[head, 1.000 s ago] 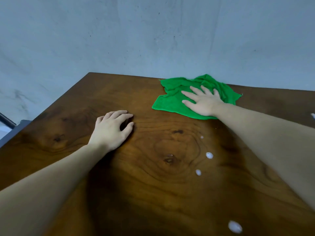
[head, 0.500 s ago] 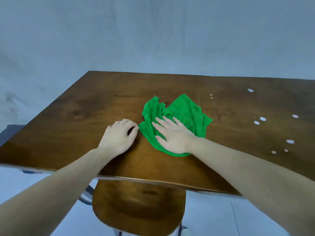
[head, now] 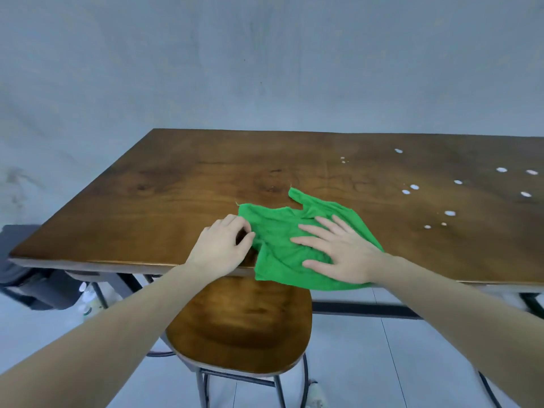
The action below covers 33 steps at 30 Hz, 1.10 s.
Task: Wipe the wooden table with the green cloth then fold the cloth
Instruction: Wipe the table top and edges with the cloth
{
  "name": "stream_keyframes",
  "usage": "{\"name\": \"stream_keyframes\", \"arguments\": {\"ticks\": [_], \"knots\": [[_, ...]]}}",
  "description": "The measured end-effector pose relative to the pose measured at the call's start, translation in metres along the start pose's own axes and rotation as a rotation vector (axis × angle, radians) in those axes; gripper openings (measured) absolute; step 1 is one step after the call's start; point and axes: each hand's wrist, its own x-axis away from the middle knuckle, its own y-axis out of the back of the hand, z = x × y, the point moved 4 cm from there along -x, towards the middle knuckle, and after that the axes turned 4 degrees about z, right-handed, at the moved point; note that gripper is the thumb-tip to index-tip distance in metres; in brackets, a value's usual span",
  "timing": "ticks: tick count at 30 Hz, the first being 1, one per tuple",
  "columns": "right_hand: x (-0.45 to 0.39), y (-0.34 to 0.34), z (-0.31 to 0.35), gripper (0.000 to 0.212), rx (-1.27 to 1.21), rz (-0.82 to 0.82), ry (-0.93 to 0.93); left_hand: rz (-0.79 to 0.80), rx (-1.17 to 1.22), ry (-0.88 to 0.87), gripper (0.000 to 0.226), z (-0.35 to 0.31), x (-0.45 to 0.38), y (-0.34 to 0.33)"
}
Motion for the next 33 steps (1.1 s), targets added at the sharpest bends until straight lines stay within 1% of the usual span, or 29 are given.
{"name": "stream_keyframes", "arguments": {"ticks": [2,4,6,9,12,15,19,24,31,33], "knots": [[0.011,-0.002,-0.013,0.063,0.06,0.034,-0.076,0.011,0.0,-0.012,0.019,-0.005,0.001,0.0],[0.015,0.0,-0.014,0.064,0.087,0.022,-0.099,0.018,0.004,-0.018,0.022,-0.009,-0.001,0.0],[0.011,0.003,-0.004,0.064,0.051,0.03,-0.078,0.02,0.009,-0.025,0.023,-0.013,-0.006,-0.001],[0.001,0.0,0.008,0.057,0.004,0.116,-0.031,0.023,0.013,-0.029,0.023,-0.022,-0.017,-0.005],[-0.005,0.0,-0.002,0.058,0.012,0.115,-0.01,0.032,0.004,-0.028,0.023,-0.026,-0.032,-0.011],[-0.02,0.007,-0.026,0.06,0.013,0.105,-0.002,0.03,0.028,-0.022,0.022,-0.028,-0.052,-0.018],[-0.063,0.015,-0.067,0.065,0.026,0.114,0.011,-0.007,0.046,-0.008,0.021,-0.023,-0.084,-0.027],[-0.13,0.024,-0.127,0.07,0.026,0.107,0.008,-0.015,0.03,0.049,0.036,-0.028,-0.137,-0.039],[-0.222,0.038,-0.222,0.071,0.022,0.108,0.008,-0.114,0.045,0.152,0.044,-0.043,-0.229,-0.061],[-0.246,0.043,-0.246,0.07,0.022,0.108,0.0,-0.104,0.032,0.174,0.046,-0.046,-0.248,-0.068]]}}
